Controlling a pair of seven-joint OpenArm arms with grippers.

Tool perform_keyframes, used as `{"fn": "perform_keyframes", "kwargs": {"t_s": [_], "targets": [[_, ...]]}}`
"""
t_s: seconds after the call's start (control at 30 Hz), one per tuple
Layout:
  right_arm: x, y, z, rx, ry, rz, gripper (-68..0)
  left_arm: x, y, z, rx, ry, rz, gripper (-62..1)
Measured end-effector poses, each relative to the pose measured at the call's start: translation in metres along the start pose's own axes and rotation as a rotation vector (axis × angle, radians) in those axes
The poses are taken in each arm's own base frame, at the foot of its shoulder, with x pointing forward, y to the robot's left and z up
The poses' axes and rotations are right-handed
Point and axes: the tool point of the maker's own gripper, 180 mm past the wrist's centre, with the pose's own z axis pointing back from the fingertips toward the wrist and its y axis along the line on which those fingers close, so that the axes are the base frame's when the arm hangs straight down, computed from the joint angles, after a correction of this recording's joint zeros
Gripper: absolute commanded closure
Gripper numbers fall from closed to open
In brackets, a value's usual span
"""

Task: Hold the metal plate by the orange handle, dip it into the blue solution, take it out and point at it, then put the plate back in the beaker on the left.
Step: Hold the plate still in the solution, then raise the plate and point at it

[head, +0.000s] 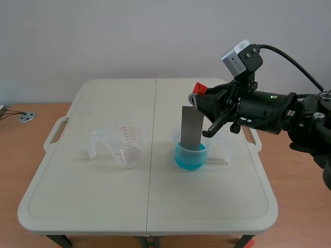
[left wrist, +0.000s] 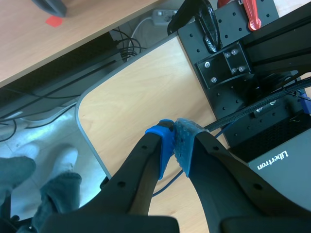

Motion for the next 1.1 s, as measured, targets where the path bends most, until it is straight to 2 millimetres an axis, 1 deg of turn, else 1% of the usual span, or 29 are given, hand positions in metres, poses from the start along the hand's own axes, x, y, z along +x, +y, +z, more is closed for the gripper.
{"fn": "perform_keyframes", "kwargs": {"t_s": [0.1, 0.33, 0.43, 0.53, 0.63, 0.7, 0.77, 0.97, 1.1], "targets": [[0.006, -0.001, 0.002, 0.003, -0.008, 0.022, -1.3, -0.003, 0.0, 0.0, 0.0, 0.018, 0.0, -1.9], [0.027, 0.002, 0.003, 0.016, -0.048, 0.076, -1.3, -0.003, 0.0, 0.0, 0.0, 0.017, 0.0, -1.9], [0.037, 0.0, 0.007, 0.003, -0.069, 0.093, -1.3, -0.003, 0.0, 0.0, 0.0, 0.017, 0.0, -1.9], [0.048, -0.001, 0.012, -0.011, -0.095, 0.114, -1.3, 0.003, 0.001, 0.0, 0.002, -0.012, -0.002, -1.9], [0.059, 0.003, 0.014, -0.009, -0.119, 0.137, -1.3, 0.012, 0.005, 0.0, 0.012, -0.035, -0.01, -1.9], [0.064, 0.006, 0.014, -0.003, -0.122, 0.151, -1.3, 0.022, 0.008, -0.002, 0.018, -0.06, -0.019, -1.9], [0.069, 0.008, 0.014, 0.001, -0.132, 0.165, -1.3, 0.036, 0.01, -0.004, 0.022, -0.095, -0.031, -1.9], [0.084, 0.014, 0.016, 0.018, -0.157, 0.207, -1.3, 0.095, 0.027, -0.004, 0.051, -0.23, -0.117, -1.9], [0.091, 0.015, 0.017, 0.015, -0.17, 0.223, -1.3, 0.131, 0.027, -0.001, 0.028, -0.306, -0.199, -1.9]]}}
